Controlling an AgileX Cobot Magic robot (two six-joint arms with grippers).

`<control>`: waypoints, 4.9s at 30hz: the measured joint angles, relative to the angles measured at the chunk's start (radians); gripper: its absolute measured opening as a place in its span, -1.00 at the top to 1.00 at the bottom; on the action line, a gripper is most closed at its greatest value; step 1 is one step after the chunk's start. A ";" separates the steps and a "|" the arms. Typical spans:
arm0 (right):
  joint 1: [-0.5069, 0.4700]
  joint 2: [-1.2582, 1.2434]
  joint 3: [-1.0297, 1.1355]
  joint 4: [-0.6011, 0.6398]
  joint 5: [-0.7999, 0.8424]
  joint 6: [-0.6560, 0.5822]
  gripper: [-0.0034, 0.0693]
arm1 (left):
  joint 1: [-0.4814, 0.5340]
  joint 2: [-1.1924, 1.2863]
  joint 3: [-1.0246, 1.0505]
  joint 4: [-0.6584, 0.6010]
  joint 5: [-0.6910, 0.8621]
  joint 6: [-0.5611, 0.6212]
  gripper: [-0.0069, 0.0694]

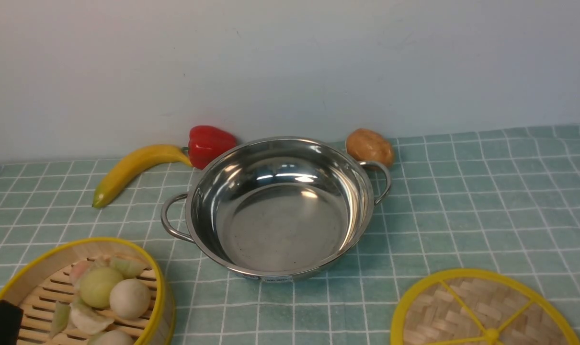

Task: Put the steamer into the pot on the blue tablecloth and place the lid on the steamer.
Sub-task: 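Grasp the rim of the steamer basket holding the buns with the left gripper, then place the bamboo steamer basket with dumplings into the steel pot with the left gripper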

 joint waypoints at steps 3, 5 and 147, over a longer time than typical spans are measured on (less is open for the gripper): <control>0.000 0.000 0.000 0.000 0.000 0.000 0.25 | 0.000 -0.001 -0.107 0.024 0.080 0.038 0.18; 0.000 0.000 0.000 0.000 0.000 0.000 0.25 | 0.000 0.033 -0.253 0.098 0.235 0.085 0.18; 0.000 0.000 0.000 0.004 0.000 0.000 0.25 | -0.201 1.459 -1.181 0.414 1.059 0.687 0.75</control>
